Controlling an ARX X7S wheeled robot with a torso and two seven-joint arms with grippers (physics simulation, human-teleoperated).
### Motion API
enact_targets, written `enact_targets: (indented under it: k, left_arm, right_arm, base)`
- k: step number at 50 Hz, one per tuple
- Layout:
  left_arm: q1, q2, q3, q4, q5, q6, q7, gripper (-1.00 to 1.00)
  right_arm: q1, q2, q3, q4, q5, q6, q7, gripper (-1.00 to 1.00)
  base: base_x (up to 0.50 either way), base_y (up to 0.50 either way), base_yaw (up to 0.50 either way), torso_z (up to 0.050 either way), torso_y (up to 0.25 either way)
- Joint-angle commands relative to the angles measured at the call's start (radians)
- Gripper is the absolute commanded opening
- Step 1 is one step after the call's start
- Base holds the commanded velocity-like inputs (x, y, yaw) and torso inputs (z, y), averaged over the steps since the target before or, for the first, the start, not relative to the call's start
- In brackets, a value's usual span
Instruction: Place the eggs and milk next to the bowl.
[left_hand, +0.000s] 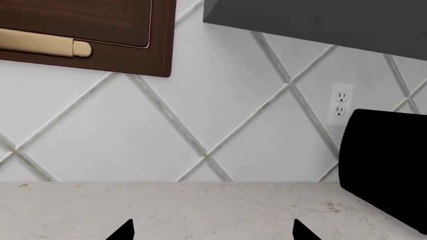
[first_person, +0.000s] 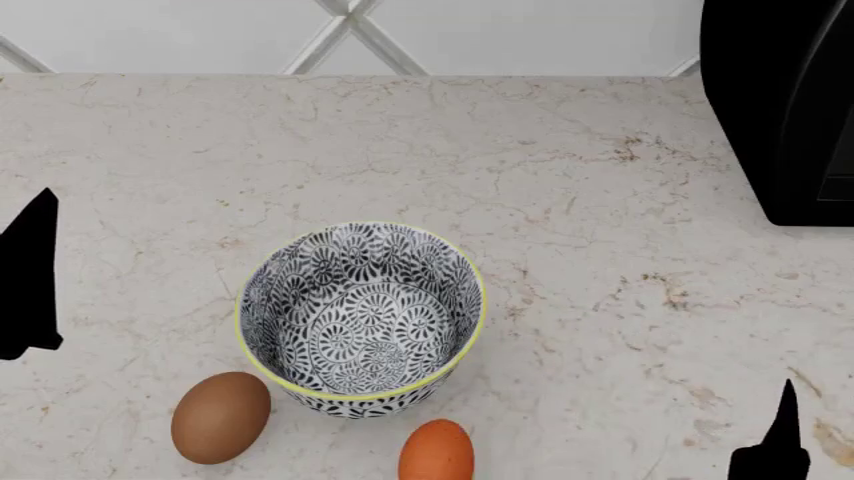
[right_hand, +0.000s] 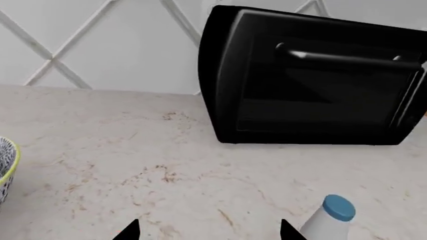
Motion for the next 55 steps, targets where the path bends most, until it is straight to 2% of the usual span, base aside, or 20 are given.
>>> enact_targets:
  k: [1, 36, 49, 55]
  left_arm:
    - [-0.008, 0.018, -0.020, -0.022, 0.016, 0.011, 0.034, 1.00]
    - [0.026, 0.019, -0.027, -0.023, 0.018, 0.036, 0.040, 1.00]
    - [0.027, 0.022, -0.022, -0.039, 0.026, 0.048, 0.052, 1.00]
    - [0.030, 0.022, -0.018, -0.036, 0.026, 0.049, 0.054, 1.00]
  right_arm:
    - [-0.089, -0.039, 0.109, 0.012, -0.057, -0.026, -0.032, 1.00]
    - [-0.187, -0.110, 0.162, 0.075, -0.239, -0.088, -0.056, 1.00]
    - [-0.156, -0.090, 0.134, 0.147, -0.285, -0.094, -0.050, 1.00]
    - [-0.102, -0.074, 0.075, 0.197, -0.311, -0.096, -0.042, 1.00]
  base:
    - [0.00, 0.00, 0.00, 0.000, 0.000]
    - [0.00, 0.00, 0.00, 0.000, 0.000]
    - [0.00, 0.00, 0.00, 0.000, 0.000]
    - [0.00, 0.00, 0.00, 0.000, 0.000]
